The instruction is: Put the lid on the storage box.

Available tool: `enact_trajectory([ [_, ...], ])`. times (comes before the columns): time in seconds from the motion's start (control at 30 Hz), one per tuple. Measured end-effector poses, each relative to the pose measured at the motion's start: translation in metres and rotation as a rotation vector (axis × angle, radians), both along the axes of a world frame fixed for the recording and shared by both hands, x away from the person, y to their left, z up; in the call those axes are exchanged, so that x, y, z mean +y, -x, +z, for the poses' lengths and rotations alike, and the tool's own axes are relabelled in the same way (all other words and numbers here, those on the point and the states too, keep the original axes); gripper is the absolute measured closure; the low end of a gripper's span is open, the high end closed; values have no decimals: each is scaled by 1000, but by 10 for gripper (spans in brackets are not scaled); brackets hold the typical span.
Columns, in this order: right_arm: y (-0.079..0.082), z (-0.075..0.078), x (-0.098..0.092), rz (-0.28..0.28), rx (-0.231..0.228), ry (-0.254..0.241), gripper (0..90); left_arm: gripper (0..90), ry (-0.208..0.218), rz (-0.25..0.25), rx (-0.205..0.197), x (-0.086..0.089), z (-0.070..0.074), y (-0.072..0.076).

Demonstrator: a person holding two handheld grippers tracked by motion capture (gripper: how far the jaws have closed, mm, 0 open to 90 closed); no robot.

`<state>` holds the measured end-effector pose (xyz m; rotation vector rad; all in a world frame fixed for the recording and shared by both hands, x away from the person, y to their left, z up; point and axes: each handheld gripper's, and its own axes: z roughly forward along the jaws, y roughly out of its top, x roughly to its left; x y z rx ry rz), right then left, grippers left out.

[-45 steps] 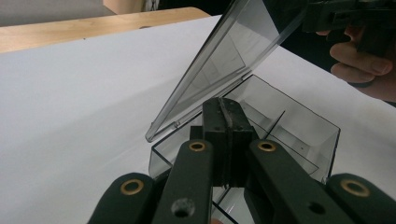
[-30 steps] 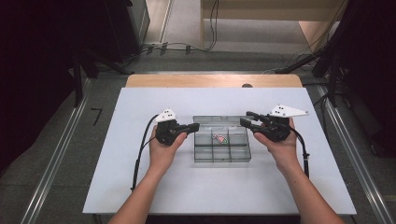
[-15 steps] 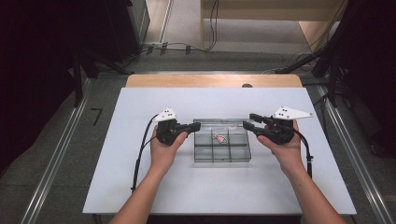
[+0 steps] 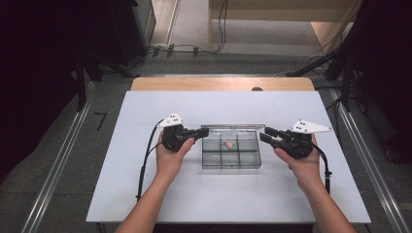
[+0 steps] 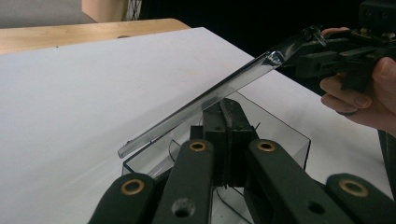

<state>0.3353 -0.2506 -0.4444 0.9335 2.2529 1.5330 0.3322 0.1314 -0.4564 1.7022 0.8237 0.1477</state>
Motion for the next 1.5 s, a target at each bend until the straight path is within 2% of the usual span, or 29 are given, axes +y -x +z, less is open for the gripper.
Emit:
enact_trajectory([
  [0.2, 1, -2, 4, 10, 16, -7, 791, 900, 8, -10, -8, 0, 1, 3],
  [0.43, 3, -3, 8, 25, 20, -20, 873, 900, 6, -18, -22, -2, 2, 9],
  [0.73, 7, -2, 11, 25, 9, -27, 879, 900, 25, -19, -23, 1, -1, 16],
  [0.83, 9, -4, 11, 26, 7, -28, 880, 900, 20, -20, -24, 1, -3, 19],
  [1.17, 17, -12, 13, 27, 6, -19, 880, 900, 10, -22, -31, 2, -9, 29],
  [1.37, 23, -18, 13, 32, 2, -17, 880, 900, 25, -27, -28, 3, -15, 36],
  [1.47, 25, -21, 13, 31, 4, -13, 879, 900, 7, -32, -29, 4, -17, 38],
  [1.5, 26, -22, 13, 30, 3, -15, 879, 900, 13, -34, -29, 4, -18, 39],
])
